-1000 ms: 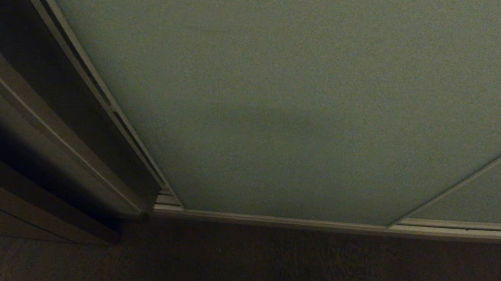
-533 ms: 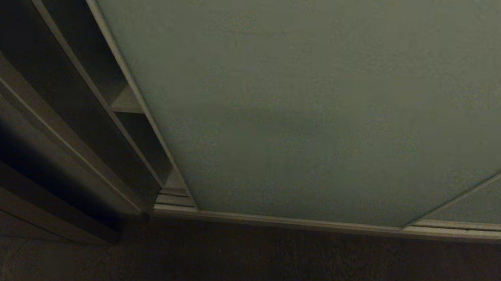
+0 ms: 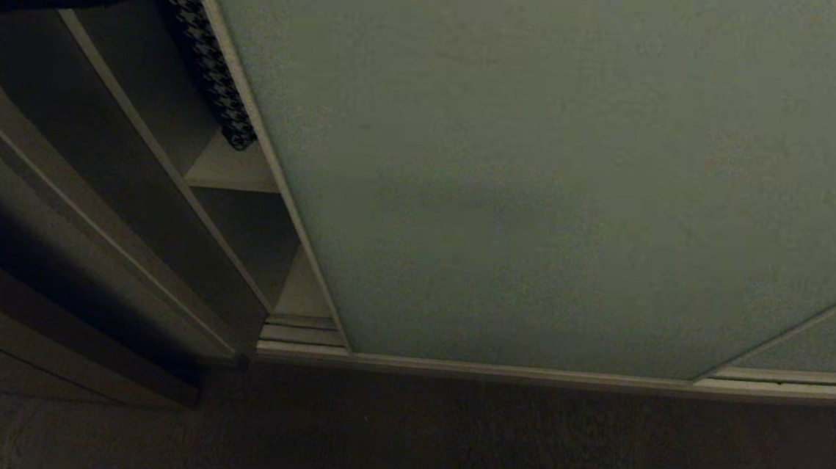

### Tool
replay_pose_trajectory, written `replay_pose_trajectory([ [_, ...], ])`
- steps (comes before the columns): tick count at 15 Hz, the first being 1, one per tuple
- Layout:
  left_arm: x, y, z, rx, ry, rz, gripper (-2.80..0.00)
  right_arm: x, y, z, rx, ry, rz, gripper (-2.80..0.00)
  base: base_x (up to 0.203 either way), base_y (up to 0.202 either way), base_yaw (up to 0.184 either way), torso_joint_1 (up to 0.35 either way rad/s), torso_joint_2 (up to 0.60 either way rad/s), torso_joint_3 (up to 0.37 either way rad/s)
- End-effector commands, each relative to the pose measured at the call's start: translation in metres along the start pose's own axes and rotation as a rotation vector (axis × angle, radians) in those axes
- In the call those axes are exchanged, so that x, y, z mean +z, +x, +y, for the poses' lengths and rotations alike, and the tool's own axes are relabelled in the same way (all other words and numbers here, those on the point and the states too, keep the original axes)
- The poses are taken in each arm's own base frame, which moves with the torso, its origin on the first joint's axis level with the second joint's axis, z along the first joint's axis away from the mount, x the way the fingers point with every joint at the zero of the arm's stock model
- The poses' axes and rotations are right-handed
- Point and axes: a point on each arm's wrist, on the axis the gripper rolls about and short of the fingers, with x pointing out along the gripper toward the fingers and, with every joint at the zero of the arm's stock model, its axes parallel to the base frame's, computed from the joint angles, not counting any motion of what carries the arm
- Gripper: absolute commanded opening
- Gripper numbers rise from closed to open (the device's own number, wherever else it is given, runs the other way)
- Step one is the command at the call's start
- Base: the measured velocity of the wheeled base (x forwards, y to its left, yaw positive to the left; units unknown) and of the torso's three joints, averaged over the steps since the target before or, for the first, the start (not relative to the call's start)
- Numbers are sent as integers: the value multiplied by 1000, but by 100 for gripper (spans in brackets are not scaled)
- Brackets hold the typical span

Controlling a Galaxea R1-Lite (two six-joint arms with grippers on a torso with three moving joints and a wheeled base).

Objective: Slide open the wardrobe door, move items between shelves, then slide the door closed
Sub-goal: Open the door

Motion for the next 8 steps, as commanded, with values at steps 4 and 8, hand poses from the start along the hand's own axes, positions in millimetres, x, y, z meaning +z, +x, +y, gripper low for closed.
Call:
replay_pose_trajectory([
  [4,-18,47,-26,0,-6,28,-280,0,0,0,1,-1,0,-280,0,0,0,0,0,0],
  [8,-10,55,-56,-59,-23,-8,-280,0,0,0,1,-1,0,-280,0,0,0,0,0,0],
])
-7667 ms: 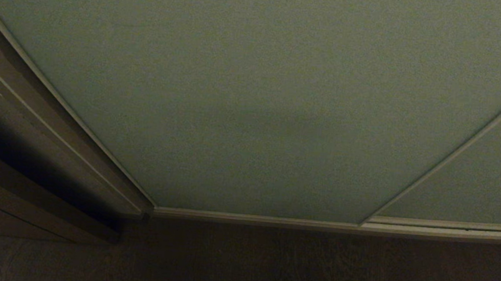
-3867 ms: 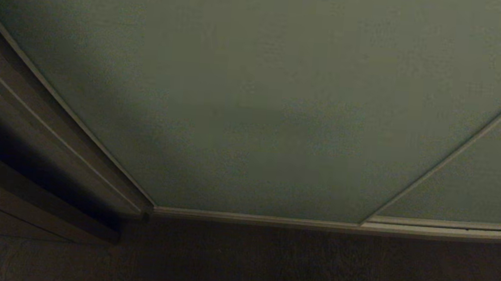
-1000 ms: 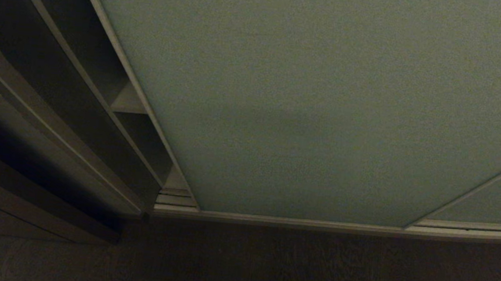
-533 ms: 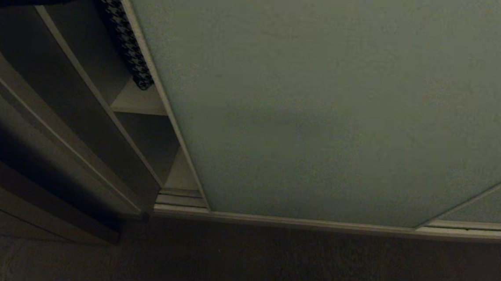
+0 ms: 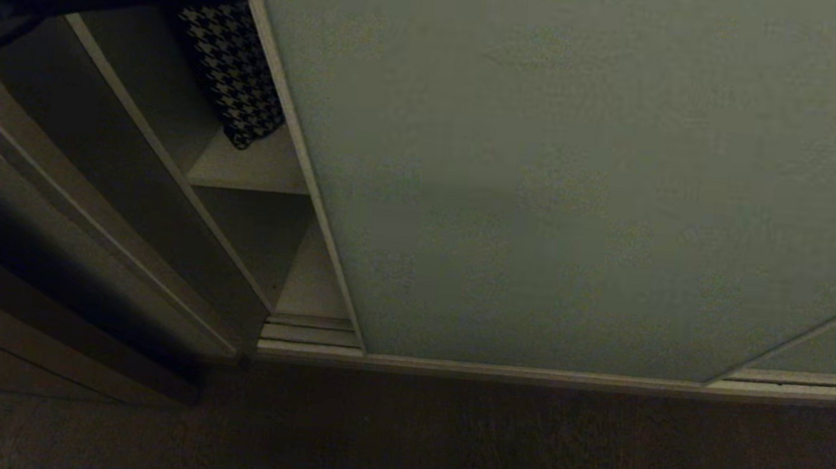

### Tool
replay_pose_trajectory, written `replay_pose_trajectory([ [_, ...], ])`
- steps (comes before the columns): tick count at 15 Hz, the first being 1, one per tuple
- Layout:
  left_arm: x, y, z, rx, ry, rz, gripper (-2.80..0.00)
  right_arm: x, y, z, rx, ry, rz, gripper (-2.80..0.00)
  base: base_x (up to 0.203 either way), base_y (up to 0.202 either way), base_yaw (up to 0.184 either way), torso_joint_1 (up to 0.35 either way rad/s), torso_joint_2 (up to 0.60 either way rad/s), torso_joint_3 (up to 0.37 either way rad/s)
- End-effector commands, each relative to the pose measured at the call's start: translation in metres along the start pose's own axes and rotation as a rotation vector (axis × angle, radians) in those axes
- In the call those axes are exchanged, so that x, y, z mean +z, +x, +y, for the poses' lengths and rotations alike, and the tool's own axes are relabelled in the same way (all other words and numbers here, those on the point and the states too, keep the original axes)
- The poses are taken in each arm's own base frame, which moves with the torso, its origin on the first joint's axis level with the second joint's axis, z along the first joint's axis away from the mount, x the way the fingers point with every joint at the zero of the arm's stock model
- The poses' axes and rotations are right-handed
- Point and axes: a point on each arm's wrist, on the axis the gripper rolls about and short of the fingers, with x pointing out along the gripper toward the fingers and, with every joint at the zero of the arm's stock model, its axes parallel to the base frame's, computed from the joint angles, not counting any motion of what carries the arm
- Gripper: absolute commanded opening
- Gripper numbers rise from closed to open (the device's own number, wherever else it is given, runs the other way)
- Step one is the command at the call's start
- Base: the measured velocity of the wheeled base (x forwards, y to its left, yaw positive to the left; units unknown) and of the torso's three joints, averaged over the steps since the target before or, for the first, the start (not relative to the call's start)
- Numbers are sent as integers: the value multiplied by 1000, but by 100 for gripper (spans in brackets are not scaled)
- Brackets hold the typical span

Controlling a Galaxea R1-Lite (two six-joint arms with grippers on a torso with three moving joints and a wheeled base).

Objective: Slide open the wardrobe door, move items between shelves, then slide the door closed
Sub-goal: Open the door

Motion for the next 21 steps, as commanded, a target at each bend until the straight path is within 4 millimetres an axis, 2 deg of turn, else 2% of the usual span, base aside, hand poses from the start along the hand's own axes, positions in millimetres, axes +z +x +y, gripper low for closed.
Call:
replay_pose_trajectory([
  [1,-3,7,-14,-23,-4,2,-280,0,0,0,3,-1,0,-280,0,0,0,0,0,0],
  [7,-12,4,-64,-111,-2,23,-280,0,0,0,1,-1,0,-280,0,0,0,0,0,0],
  [9,-12,3,-65,-99,-2,26,-280,0,0,0,1,-1,0,-280,0,0,0,0,0,0],
  [11,-4,1,-54,-68,2,1,-280,0,0,0,2,-1,0,-280,0,0,0,0,0,0],
  [13,2,0,-31,-2,17,-12,-280,0,0,0,1,-1,0,-280,0,0,0,0,0,0],
  [16,-10,-7,-2,94,45,43,-280,0,0,0,1,0,0,-280,0,0,0,0,0,0],
  [19,-27,-41,20,157,65,128,-280,0,0,0,1,-1,0,-280,0,0,0,0,0,0],
  [21,-47,-80,32,190,74,205,-280,0,0,0,1,-1,0,-280,0,0,0,0,0,0],
])
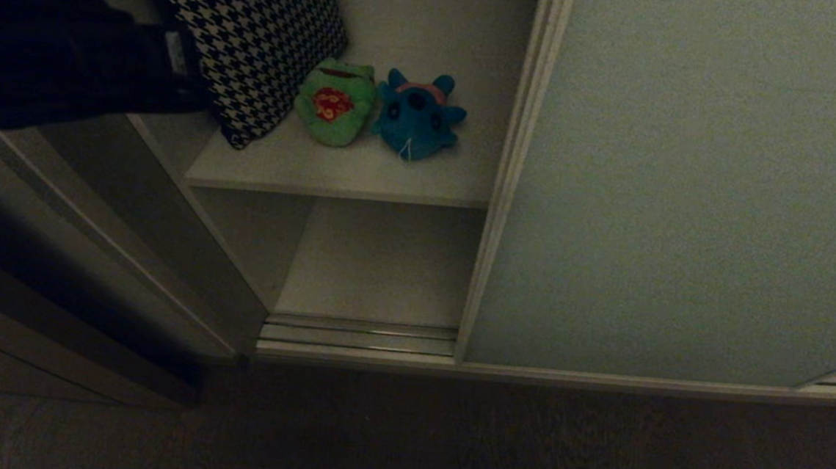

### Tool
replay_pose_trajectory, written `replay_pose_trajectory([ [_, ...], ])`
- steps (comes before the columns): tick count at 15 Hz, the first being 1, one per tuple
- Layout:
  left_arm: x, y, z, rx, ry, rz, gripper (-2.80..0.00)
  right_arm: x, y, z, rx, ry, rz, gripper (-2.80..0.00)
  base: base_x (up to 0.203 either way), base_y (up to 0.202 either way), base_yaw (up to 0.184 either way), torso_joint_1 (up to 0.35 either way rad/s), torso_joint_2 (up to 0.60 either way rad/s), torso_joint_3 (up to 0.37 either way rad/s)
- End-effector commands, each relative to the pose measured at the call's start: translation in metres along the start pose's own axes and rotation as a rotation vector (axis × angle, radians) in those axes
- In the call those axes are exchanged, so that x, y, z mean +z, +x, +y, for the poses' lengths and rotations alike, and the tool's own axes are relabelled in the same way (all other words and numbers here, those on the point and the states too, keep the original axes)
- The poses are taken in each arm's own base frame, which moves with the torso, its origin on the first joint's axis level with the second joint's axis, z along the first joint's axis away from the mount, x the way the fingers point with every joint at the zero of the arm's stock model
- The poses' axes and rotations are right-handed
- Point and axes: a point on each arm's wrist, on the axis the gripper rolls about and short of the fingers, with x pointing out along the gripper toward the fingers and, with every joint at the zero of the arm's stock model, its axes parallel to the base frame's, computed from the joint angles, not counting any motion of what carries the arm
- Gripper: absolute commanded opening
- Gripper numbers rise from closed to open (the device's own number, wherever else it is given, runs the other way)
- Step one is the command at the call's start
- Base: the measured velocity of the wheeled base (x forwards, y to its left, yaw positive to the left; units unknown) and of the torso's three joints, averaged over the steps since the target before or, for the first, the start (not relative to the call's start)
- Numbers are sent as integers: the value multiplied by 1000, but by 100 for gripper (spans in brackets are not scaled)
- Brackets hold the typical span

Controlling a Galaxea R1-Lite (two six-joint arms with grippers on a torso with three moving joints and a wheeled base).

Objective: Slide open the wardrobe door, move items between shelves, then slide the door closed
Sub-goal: Open the door

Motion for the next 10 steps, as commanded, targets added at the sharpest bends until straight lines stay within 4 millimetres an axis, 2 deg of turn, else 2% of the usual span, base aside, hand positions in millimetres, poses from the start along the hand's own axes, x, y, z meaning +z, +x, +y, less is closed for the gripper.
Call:
replay_pose_trajectory([
  [1,-13,-55,17,23,-4,-2,-280,0,0,0,1,-1,0,-280,0,0,0,0,0,0],
  [6,-84,-161,46,63,-11,26,-280,0,0,0,1,-1,-1,-280,0,0,0,0,0,0],
  [8,-110,-201,49,73,-15,43,-280,0,0,0,1,-1,-1,-280,0,0,0,0,0,0],
  [10,-143,-230,48,59,-21,58,-280,0,0,0,0,-1,0,-280,0,0,0,0,0,0],
])
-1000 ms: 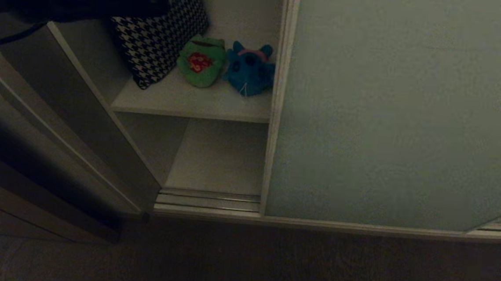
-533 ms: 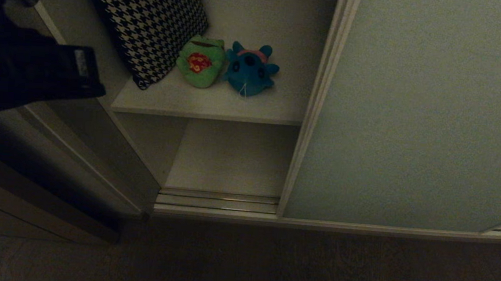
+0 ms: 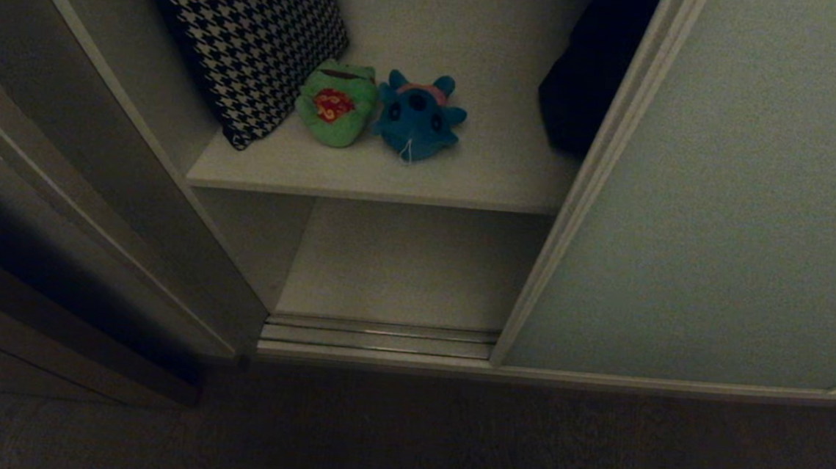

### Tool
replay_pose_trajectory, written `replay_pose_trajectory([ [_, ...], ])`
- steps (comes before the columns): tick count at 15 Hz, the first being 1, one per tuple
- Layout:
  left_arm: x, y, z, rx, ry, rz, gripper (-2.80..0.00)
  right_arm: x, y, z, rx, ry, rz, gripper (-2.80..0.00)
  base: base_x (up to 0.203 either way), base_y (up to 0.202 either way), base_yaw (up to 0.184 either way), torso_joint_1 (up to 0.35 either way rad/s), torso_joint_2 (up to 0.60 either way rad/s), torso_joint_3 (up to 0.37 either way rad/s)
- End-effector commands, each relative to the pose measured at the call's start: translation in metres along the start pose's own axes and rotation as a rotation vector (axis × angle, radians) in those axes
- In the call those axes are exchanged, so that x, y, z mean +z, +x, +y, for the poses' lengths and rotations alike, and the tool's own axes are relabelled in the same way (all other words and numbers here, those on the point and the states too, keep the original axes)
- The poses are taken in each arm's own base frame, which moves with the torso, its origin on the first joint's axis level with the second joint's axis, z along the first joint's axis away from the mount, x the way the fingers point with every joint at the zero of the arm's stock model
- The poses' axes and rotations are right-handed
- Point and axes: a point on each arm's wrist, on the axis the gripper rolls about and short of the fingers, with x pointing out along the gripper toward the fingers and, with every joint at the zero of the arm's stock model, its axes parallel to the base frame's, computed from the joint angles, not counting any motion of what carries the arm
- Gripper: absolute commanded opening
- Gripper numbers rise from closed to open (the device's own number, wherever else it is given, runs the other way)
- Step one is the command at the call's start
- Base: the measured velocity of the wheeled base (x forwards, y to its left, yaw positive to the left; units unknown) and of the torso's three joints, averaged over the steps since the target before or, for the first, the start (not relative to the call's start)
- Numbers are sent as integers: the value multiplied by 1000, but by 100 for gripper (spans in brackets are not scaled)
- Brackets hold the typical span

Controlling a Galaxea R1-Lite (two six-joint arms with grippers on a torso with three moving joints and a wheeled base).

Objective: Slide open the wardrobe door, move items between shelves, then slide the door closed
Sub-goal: Open the door

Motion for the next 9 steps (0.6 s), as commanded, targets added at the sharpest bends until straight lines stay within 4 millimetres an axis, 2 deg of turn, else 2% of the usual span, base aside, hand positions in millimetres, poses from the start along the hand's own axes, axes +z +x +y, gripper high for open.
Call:
replay_pose_trajectory([
  [1,-36,-37,0,-2,-3,-91,-280,0,0,0,0,-1,0,-280,0,0,0,0,0,0],
  [3,-78,-43,-1,-17,6,-73,-280,0,0,0,0,-1,0,-280,0,0,0,0,0,0],
  [5,-109,-34,0,-20,20,-7,-280,0,0,0,0,-1,0,-280,0,0,0,0,0,0],
  [6,-119,-29,0,-18,25,-17,-280,0,0,0,0,-1,0,-280,0,0,0,0,0,0],
  [8,-116,-30,1,-18,57,-157,-280,0,0,0,0,-1,0,-280,0,0,0,0,0,0],
  [9,-121,-33,1,-16,83,-178,-280,0,0,0,1,-1,0,-280,0,0,0,0,0,0],
])
